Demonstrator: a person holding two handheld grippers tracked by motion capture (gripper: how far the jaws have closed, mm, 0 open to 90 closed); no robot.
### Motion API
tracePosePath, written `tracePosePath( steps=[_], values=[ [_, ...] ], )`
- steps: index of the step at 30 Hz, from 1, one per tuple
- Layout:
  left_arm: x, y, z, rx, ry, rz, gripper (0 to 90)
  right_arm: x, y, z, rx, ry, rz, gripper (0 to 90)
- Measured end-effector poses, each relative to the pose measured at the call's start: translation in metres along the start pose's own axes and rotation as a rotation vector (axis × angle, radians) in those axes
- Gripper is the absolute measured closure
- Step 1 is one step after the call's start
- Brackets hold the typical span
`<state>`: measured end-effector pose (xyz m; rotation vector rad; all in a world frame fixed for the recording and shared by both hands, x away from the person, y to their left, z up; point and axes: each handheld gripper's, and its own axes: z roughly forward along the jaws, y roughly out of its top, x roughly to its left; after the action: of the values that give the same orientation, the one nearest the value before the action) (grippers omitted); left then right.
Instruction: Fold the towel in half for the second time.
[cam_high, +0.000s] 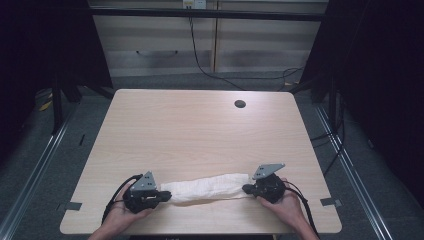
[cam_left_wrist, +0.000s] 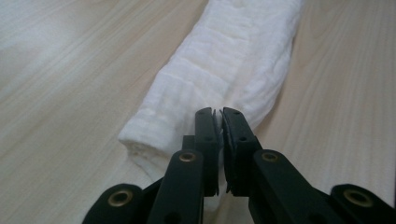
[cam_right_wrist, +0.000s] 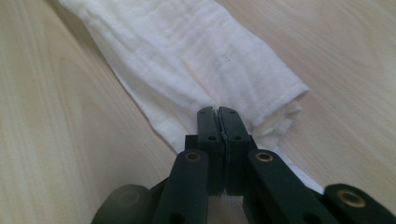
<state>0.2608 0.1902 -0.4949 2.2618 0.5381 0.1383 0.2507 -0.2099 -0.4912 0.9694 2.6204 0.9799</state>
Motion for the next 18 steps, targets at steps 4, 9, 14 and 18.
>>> tracePosePath(
  steps=[4,9,14,18],
  values=[
    [0.012,0.004,0.007,-0.018,0.002,-0.022,85.6,-0.004,-0.001,0.000,-0.017,-0.031,0.029,89.2],
    [0.029,0.006,0.014,-0.051,0.002,-0.043,85.7,-0.015,-0.007,0.001,-0.070,-0.024,0.079,89.3],
    [0.035,0.009,0.018,-0.063,0.023,-0.046,85.7,-0.015,-0.007,0.002,-0.074,-0.067,0.060,89.1],
    [0.039,0.008,0.018,-0.073,-0.004,-0.076,84.8,-0.016,-0.007,0.002,-0.084,-0.069,0.058,88.0]
  ],
)
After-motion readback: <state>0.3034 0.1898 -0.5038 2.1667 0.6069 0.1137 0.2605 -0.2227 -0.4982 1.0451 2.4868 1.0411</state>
